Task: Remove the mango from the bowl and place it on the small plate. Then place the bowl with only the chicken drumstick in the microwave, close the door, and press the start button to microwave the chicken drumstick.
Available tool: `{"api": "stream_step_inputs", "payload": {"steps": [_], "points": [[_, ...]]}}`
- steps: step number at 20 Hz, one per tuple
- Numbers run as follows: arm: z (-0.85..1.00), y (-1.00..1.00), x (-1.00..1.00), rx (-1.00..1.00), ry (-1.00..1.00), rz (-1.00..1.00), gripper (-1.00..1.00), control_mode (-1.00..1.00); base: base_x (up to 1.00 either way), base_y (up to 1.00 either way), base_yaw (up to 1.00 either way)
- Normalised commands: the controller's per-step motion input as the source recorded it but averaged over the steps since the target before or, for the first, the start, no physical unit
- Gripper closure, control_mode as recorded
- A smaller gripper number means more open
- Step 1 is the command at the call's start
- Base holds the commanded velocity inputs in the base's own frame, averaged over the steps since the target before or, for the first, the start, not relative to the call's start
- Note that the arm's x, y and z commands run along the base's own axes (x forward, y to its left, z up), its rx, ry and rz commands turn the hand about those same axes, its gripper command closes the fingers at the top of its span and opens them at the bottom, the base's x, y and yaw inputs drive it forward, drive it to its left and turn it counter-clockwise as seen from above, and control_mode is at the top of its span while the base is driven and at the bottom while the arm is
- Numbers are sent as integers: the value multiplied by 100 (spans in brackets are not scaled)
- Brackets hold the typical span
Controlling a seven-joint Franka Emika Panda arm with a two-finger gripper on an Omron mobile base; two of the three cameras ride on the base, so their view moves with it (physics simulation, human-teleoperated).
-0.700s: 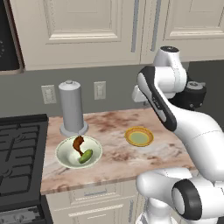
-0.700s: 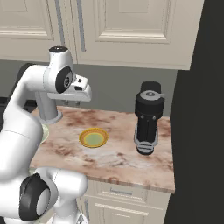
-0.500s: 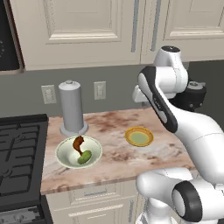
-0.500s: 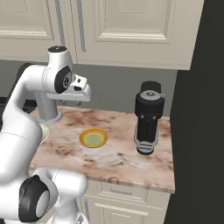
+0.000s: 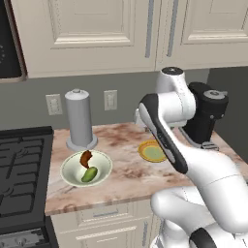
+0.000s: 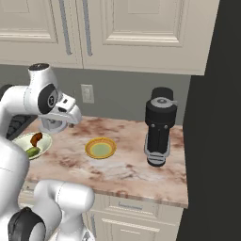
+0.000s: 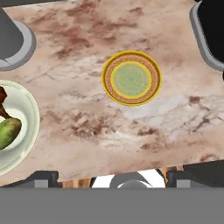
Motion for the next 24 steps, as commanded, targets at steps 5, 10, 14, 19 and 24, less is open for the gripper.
{"api": "stream_step_inputs", "payload": {"steps": [5, 10, 14, 19, 24], "points": [[-68, 100, -12, 0, 1, -39, -100, -100, 0, 0, 0], [-60, 91, -2, 0, 10, -25, -100, -100, 0, 0, 0], [-53, 47, 3, -3, 11, -18, -100, -100, 0, 0, 0], [-41, 47, 24, -1, 20, -15, -100, -100, 0, 0, 0], [-40, 50, 29, 0, 11, -10, -100, -100, 0, 0, 0]]}}
